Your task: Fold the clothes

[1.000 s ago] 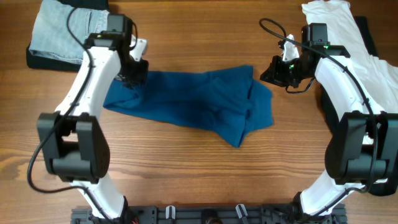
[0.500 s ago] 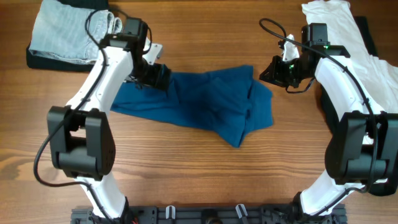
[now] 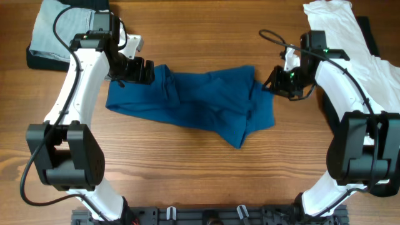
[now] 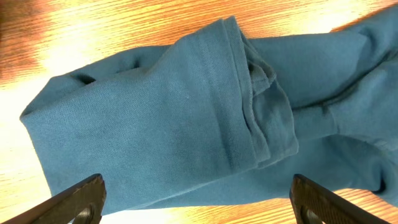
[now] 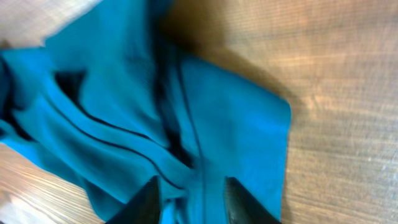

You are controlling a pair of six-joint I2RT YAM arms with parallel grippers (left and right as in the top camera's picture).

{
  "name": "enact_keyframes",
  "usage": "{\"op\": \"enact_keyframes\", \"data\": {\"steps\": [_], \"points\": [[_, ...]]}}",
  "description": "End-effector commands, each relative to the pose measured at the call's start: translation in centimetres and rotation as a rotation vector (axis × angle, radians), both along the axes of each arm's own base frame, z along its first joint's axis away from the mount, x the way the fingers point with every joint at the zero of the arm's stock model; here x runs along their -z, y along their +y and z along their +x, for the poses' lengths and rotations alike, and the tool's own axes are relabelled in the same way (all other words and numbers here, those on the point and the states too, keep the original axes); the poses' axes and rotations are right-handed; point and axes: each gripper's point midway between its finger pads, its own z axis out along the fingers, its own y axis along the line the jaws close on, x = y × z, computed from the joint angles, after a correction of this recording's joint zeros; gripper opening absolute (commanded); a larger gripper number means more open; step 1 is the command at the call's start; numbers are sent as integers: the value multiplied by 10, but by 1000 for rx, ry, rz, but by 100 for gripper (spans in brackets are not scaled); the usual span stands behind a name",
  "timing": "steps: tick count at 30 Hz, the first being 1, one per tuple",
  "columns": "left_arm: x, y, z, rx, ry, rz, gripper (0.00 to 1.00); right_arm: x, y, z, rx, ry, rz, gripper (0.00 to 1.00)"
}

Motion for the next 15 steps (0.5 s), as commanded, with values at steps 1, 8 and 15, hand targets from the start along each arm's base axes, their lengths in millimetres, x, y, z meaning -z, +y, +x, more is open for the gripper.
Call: {"op": "enact_keyframes", "data": {"steps": [1, 8, 15], "points": [[9, -4, 2, 27, 17, -17, 94, 5, -4, -10, 1, 13, -21, 44], [9, -4, 2, 27, 17, -17, 94, 20, -5, -15, 5, 17, -28, 56], [9, -4, 2, 27, 17, -16, 94, 57, -18, -31, 62, 47, -105, 59]]}}
